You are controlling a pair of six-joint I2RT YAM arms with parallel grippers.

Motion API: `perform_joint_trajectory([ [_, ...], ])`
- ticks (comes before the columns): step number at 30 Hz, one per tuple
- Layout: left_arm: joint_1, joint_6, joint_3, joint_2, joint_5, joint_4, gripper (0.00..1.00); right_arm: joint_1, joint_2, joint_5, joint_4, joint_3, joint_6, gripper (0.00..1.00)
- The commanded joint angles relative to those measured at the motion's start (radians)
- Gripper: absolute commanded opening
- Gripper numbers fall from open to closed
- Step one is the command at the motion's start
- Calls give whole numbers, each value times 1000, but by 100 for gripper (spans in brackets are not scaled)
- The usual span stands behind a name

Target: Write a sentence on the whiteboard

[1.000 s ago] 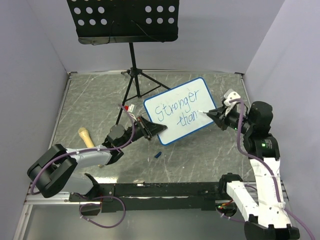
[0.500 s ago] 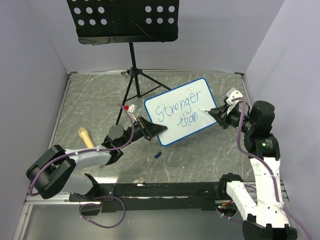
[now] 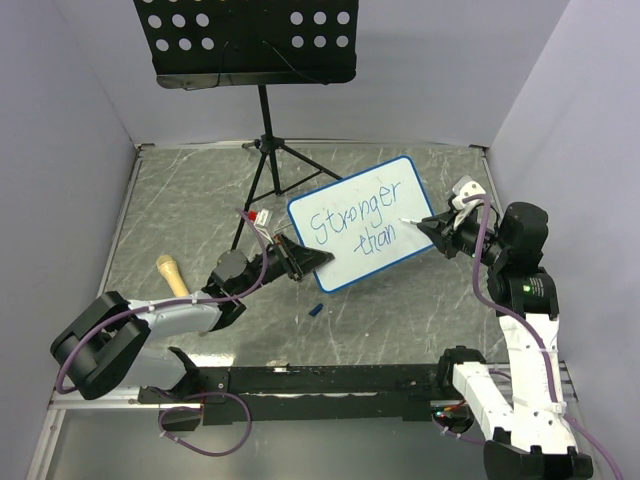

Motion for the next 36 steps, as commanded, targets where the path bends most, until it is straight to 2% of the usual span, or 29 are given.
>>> perform_joint_trajectory([
  [1,1,14,14,-49,10,140,1,-8,-10,-17,30,-5,-8,0],
  [36,1,13,20,-41,12,144,1,-11,-7,-31,31,-10,-7,0],
])
